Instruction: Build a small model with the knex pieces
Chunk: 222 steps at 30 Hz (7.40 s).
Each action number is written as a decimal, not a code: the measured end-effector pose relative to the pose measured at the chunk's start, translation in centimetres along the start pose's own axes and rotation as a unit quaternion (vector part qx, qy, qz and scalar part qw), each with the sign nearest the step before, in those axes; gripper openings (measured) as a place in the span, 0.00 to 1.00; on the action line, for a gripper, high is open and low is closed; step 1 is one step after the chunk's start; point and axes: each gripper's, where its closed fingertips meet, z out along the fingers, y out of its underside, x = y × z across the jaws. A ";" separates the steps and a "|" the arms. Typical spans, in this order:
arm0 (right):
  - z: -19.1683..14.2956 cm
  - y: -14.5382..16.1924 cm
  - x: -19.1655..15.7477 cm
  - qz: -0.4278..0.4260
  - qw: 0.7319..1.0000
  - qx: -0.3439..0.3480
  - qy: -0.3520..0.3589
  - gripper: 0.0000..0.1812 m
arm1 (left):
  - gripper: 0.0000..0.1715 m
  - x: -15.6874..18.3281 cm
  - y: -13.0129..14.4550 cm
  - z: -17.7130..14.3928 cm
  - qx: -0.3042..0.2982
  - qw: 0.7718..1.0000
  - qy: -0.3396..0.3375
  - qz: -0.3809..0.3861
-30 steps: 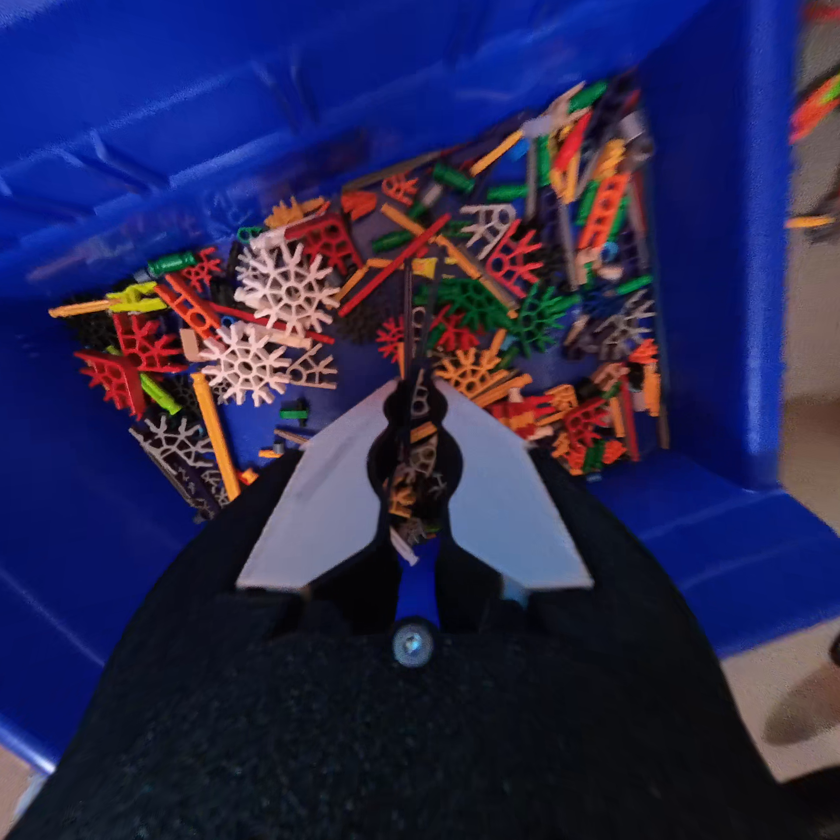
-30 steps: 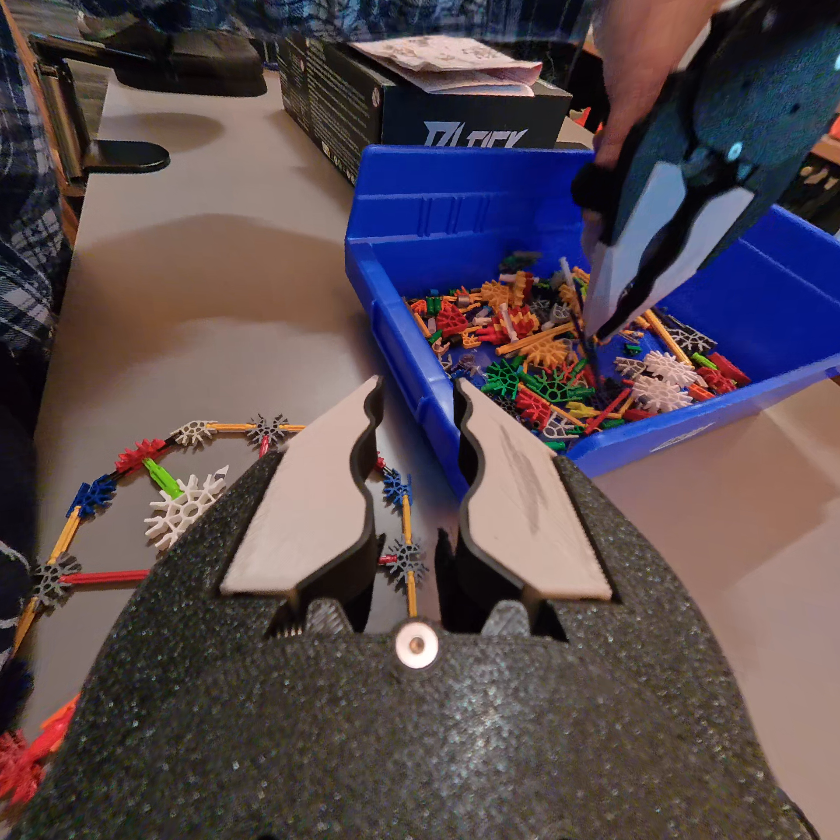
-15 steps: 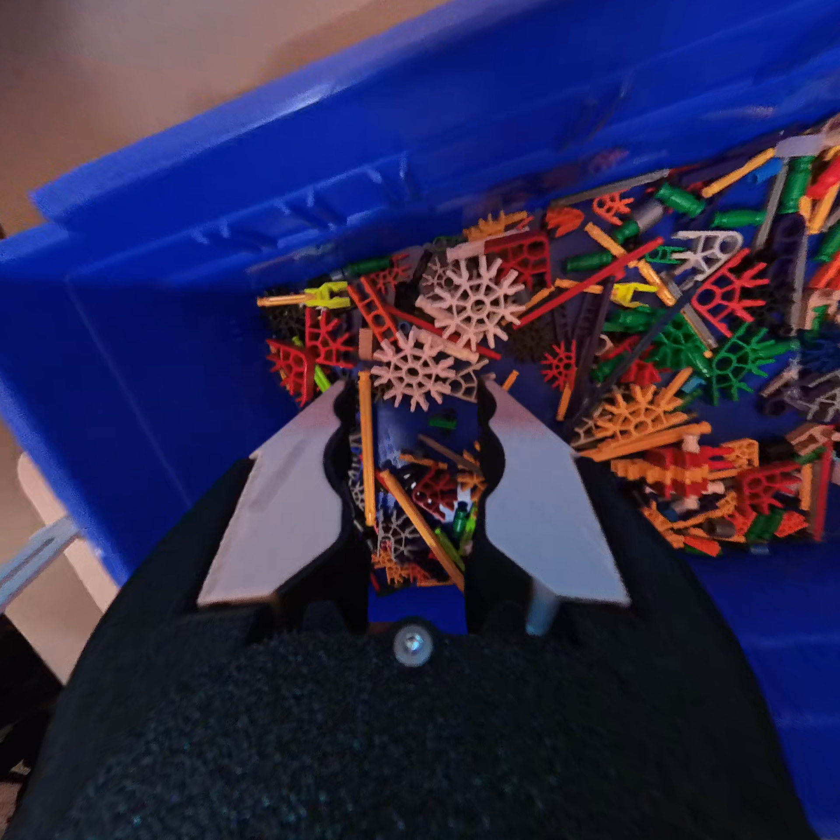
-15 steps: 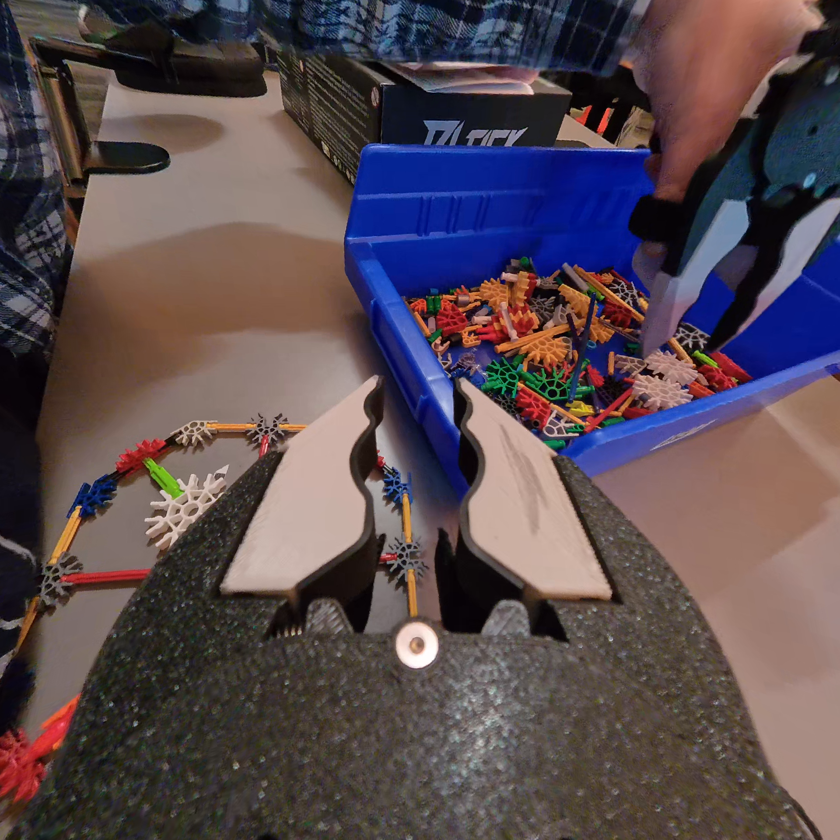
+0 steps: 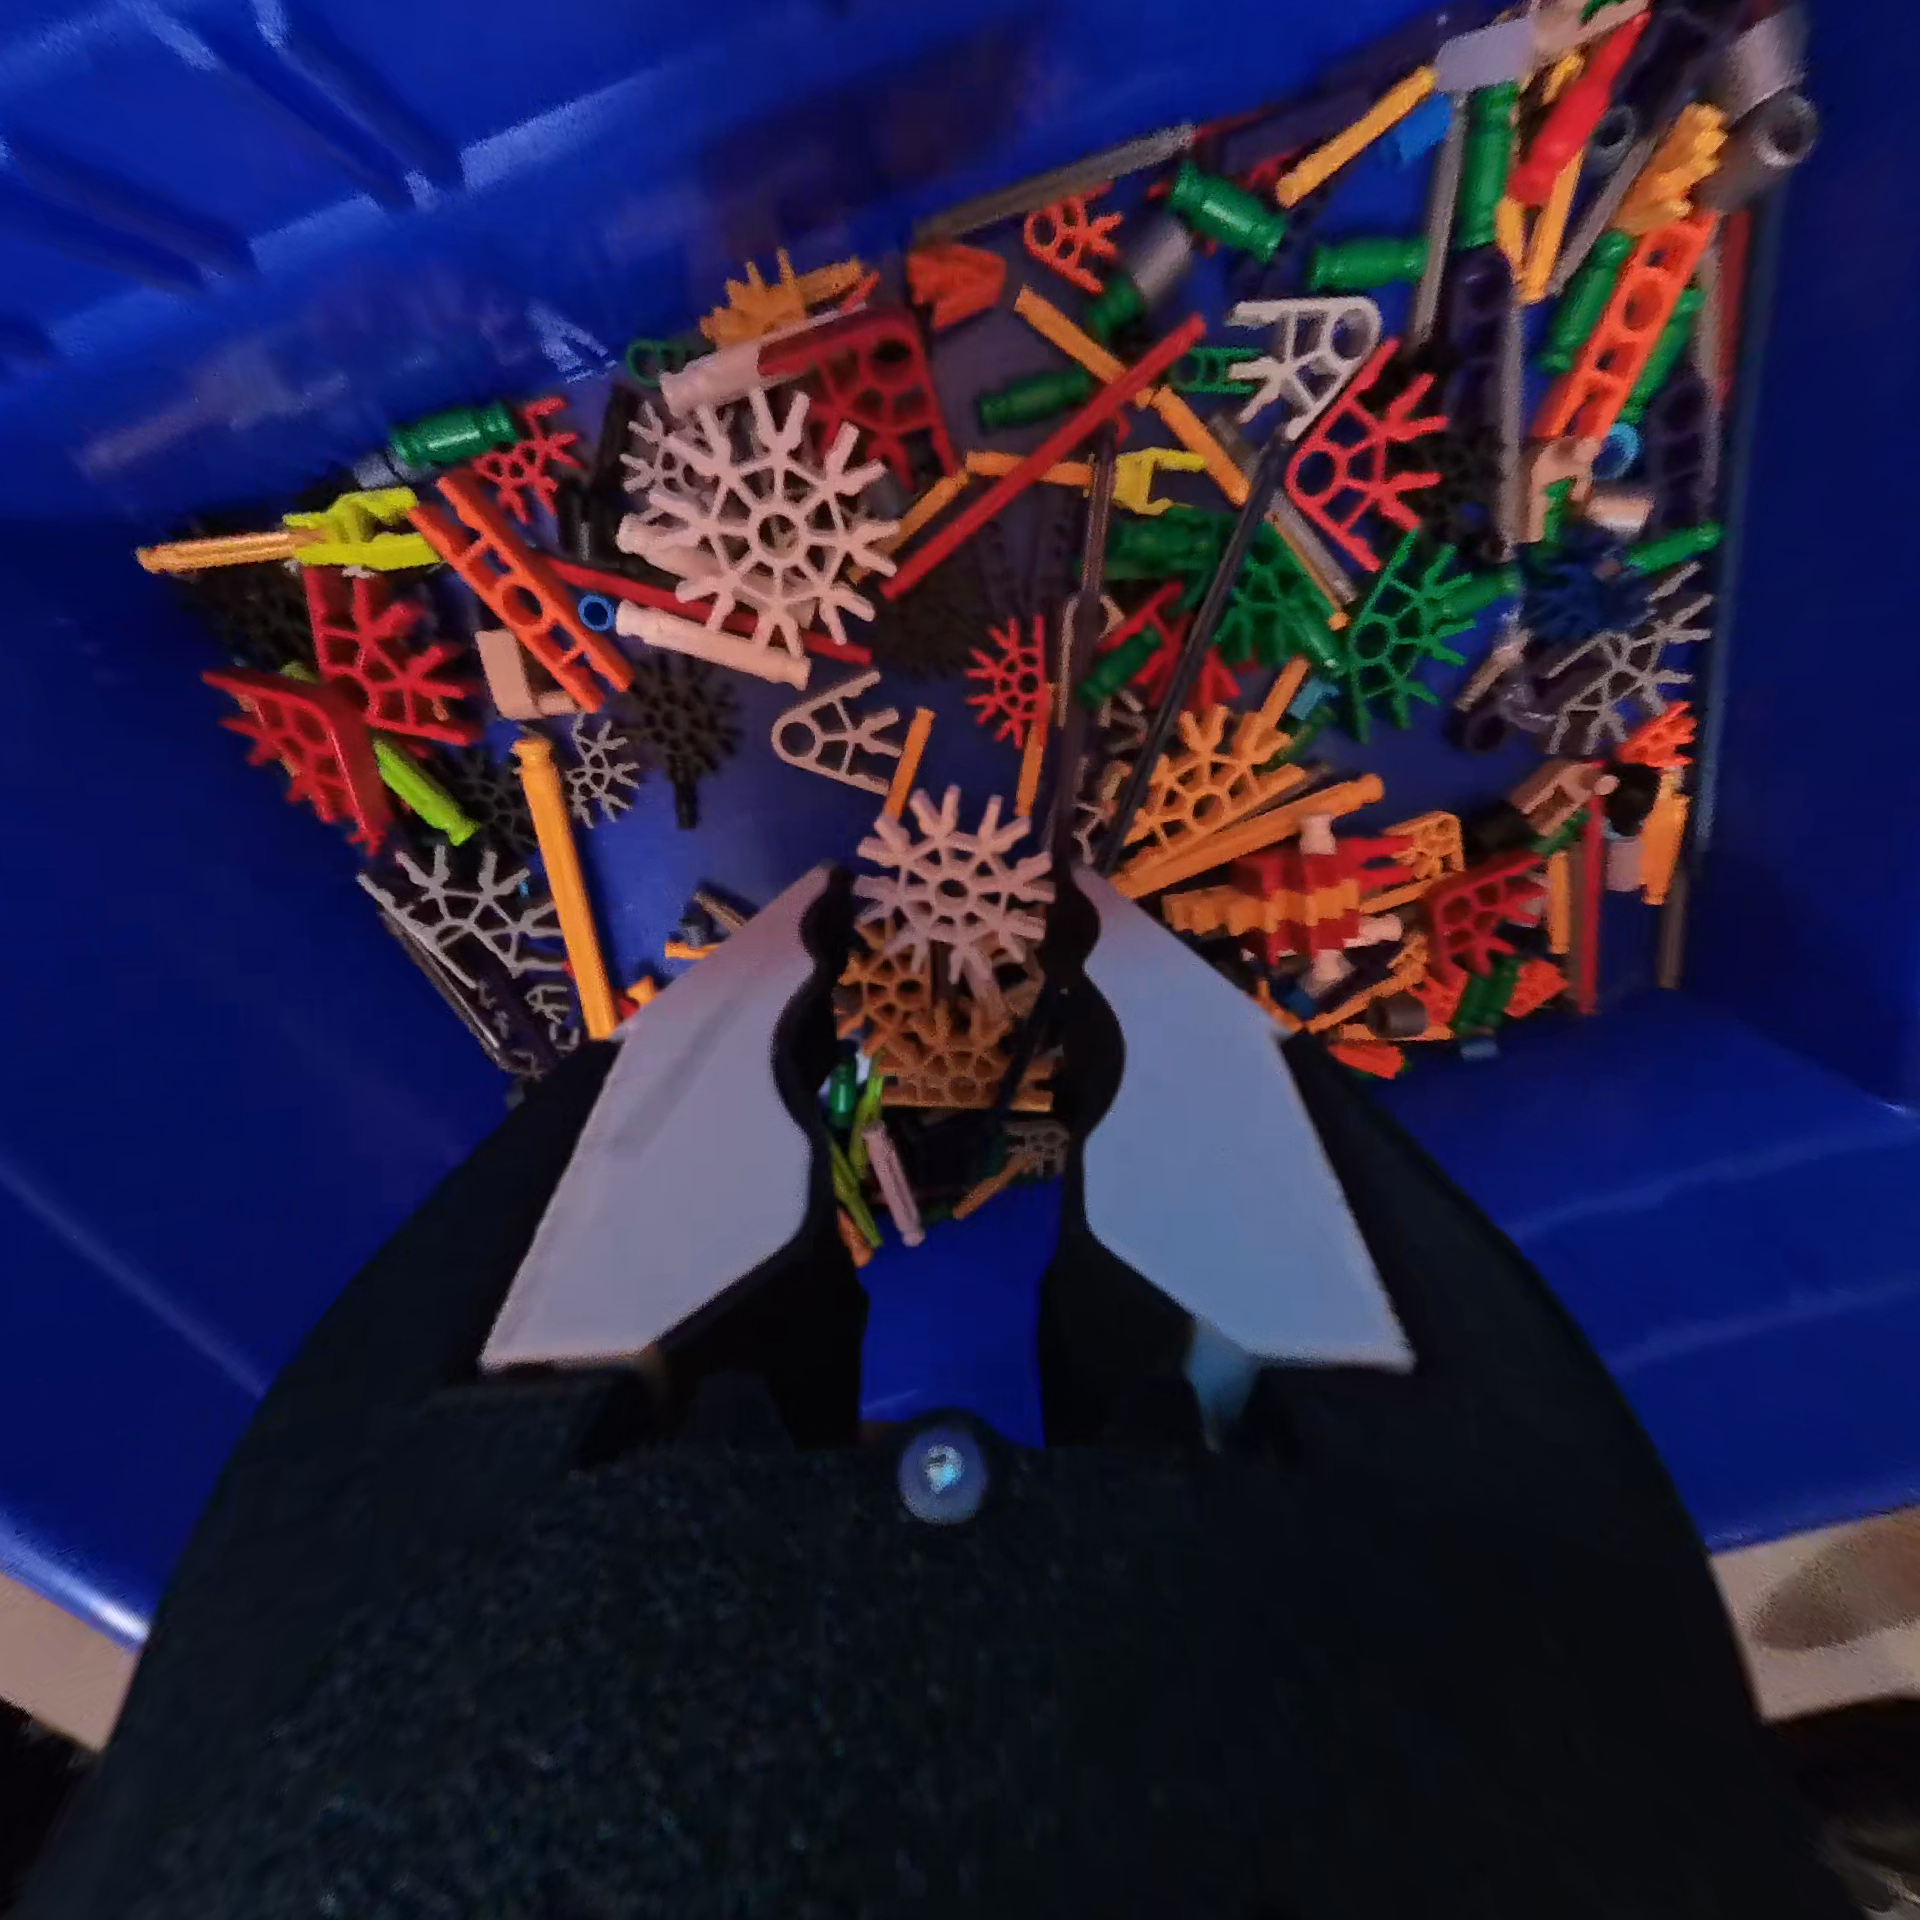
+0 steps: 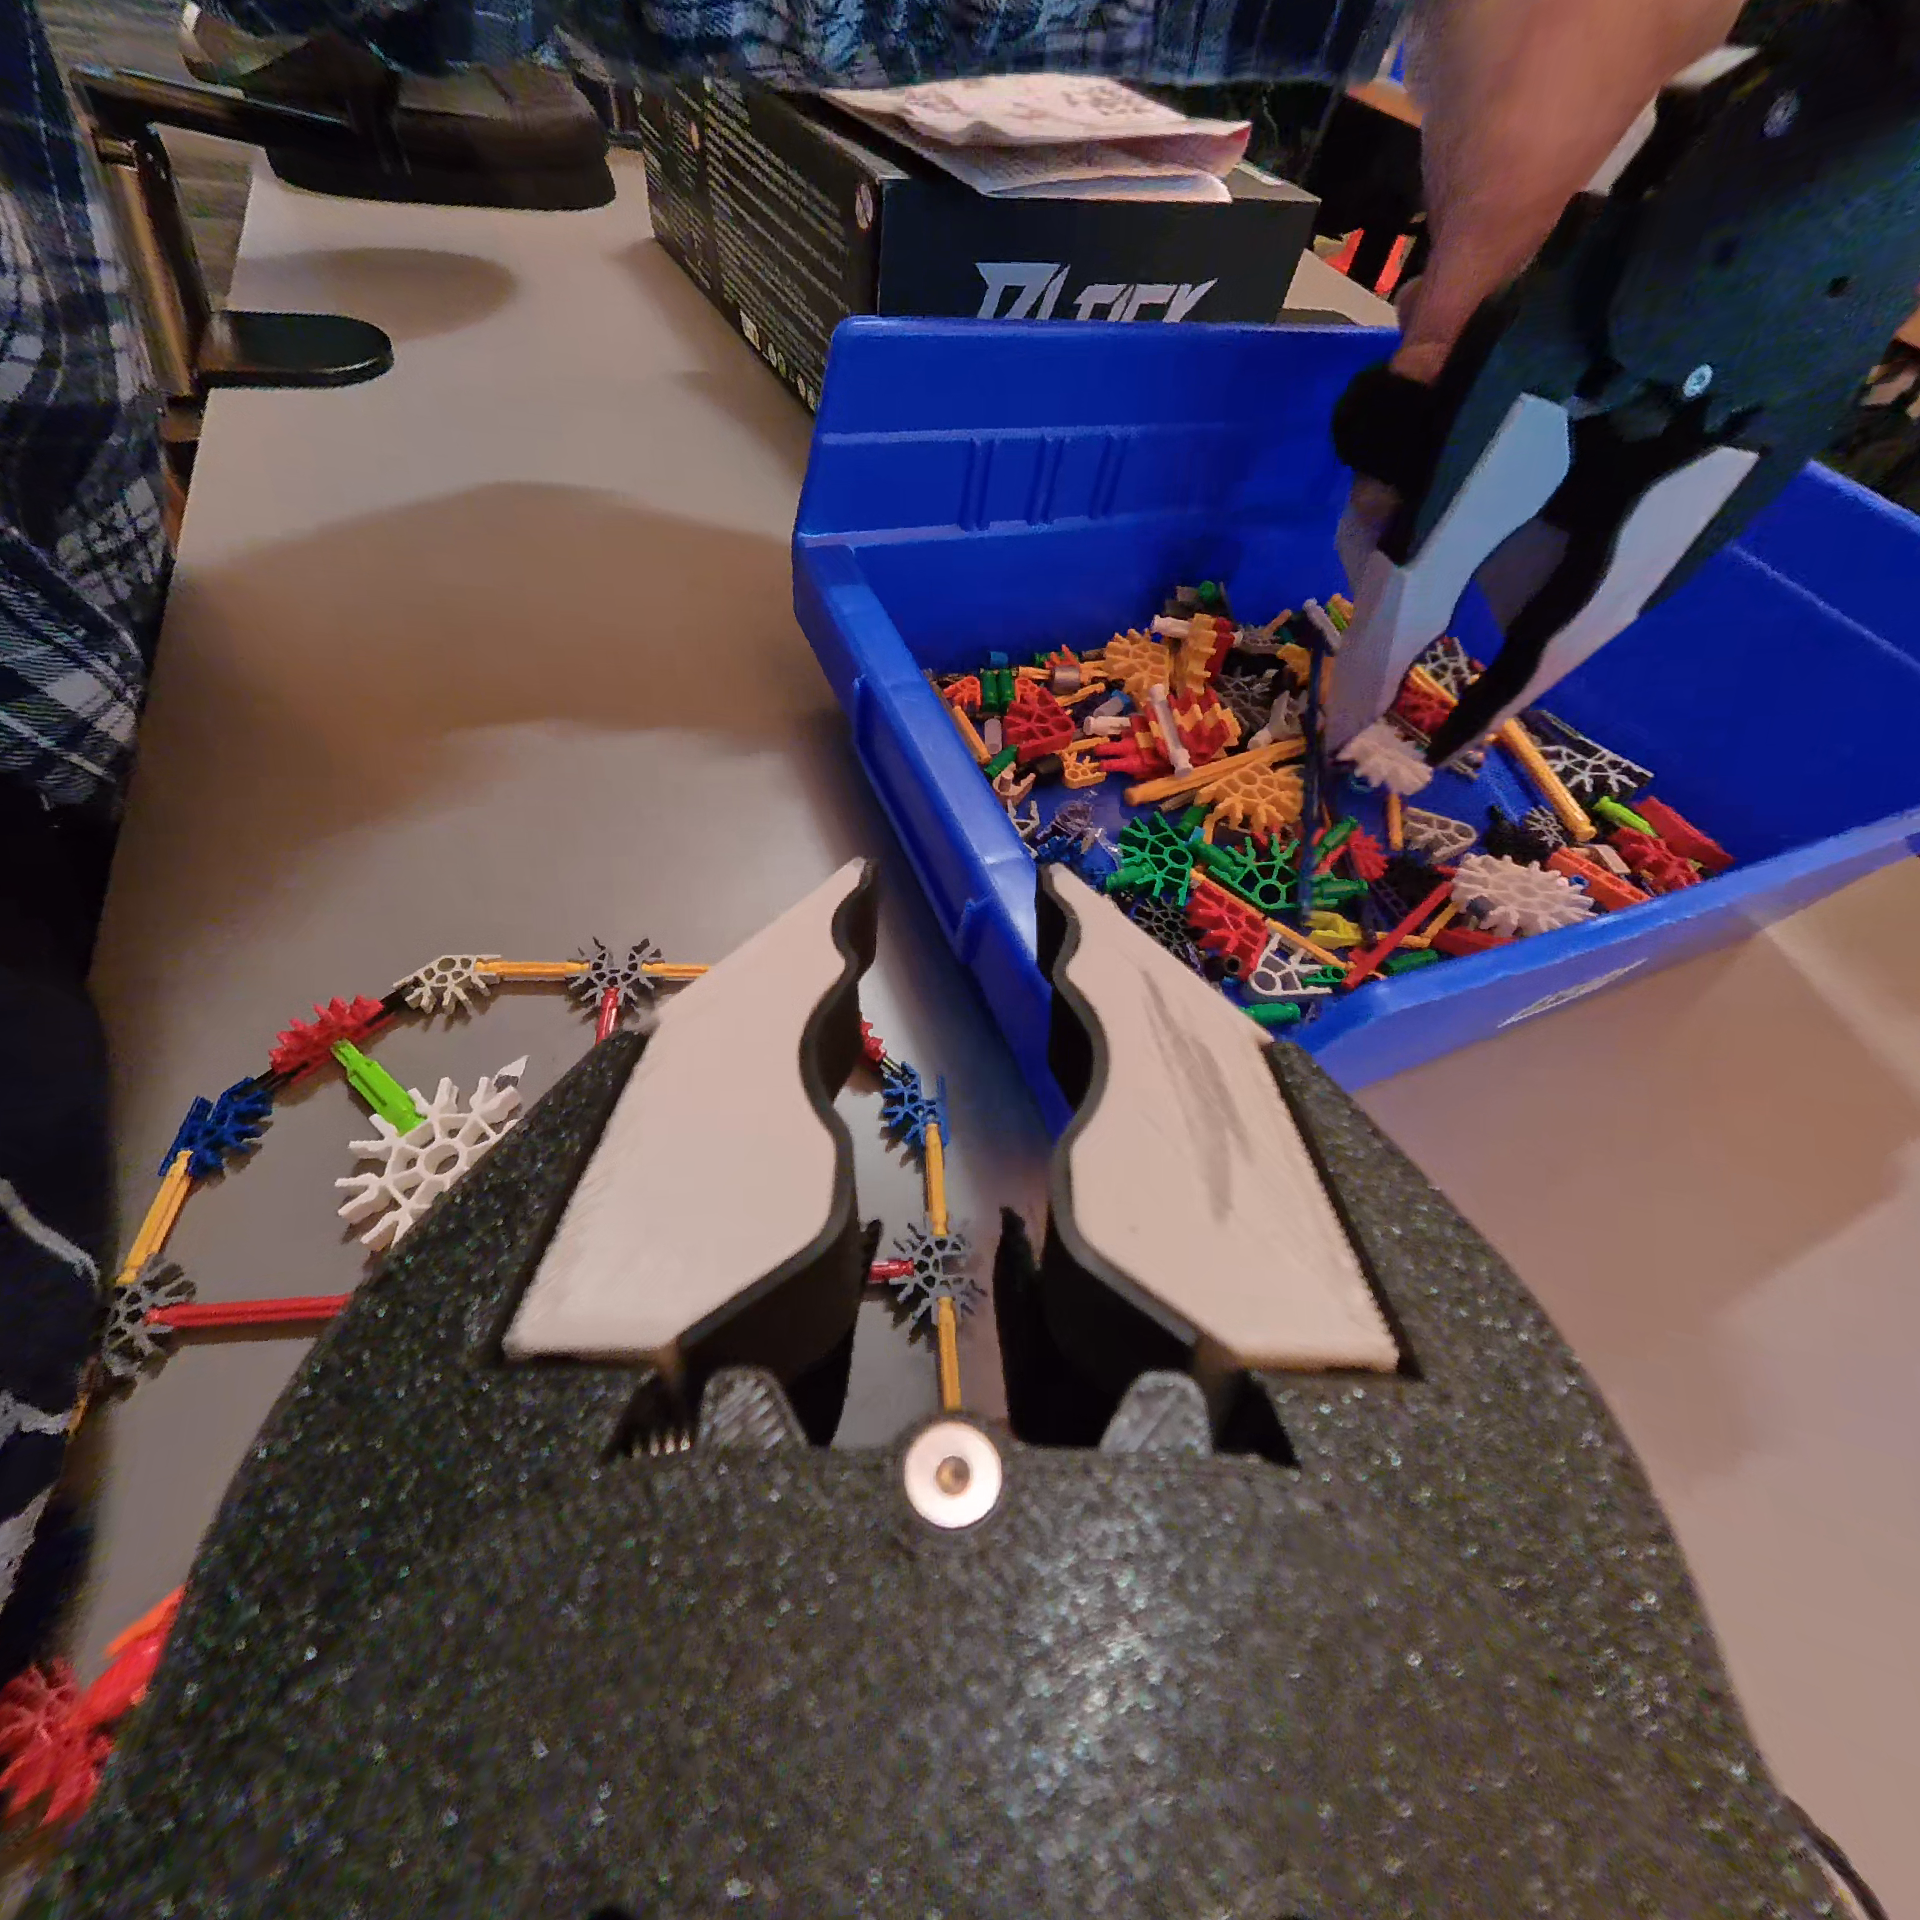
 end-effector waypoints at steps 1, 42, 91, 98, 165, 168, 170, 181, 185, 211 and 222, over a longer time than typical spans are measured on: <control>0.0 0.0 0.0 0.000 1.000 0.000 0.000 0.16 | 0.25 -0.2 -0.1 -0.3 0.007 1.000 -0.004 -0.003; 0.0 -0.1 -0.2 0.000 1.000 -0.001 -0.003 0.16 | 0.15 -9.8 -5.4 0.9 0.113 0.978 -0.138 -0.111; -2.5 -3.5 4.2 0.125 0.981 0.143 0.028 0.17 | 0.00 -0.4 -0.5 -6.4 0.084 0.986 -0.134 -0.047; -3.6 -4.2 5.3 0.182 0.965 0.189 0.013 0.18 | 0.00 2.1 -0.2 -6.5 0.071 0.989 -0.125 -0.038; -2.9 -3.1 3.7 0.136 0.982 0.129 0.009 0.18 | 0.28 -2.5 -1.7 -1.4 0.000 0.992 -0.123 0.023; -2.8 -3.1 3.6 0.135 0.983 0.127 0.007 0.18 | 0.38 -1.3 -0.2 -1.5 -0.022 0.995 -0.094 0.012; -2.8 -3.0 3.5 0.135 0.983 0.126 0.006 0.18 | 0.38 -0.5 1.0 -1.5 -0.039 0.997 -0.071 0.007; -2.7 -3.0 3.5 0.135 0.983 0.127 0.005 0.18 | 0.32 1.6 4.8 0.4 -0.175 0.984 -0.021 0.022; -2.6 -3.0 3.5 0.135 0.983 0.126 0.004 0.18 | 0.13 0.6 3.9 0.5 -0.168 0.984 -0.037 0.034; -2.6 -3.1 3.3 0.136 0.983 0.127 -0.001 0.18 | 0.25 -2.0 0.9 -2.8 -0.048 0.996 -0.070 -0.023; -2.6 -3.1 3.3 0.135 0.983 0.125 0.000 0.18 | 0.17 -1.9 6.8 -0.4 -0.191 0.980 -0.048 -0.027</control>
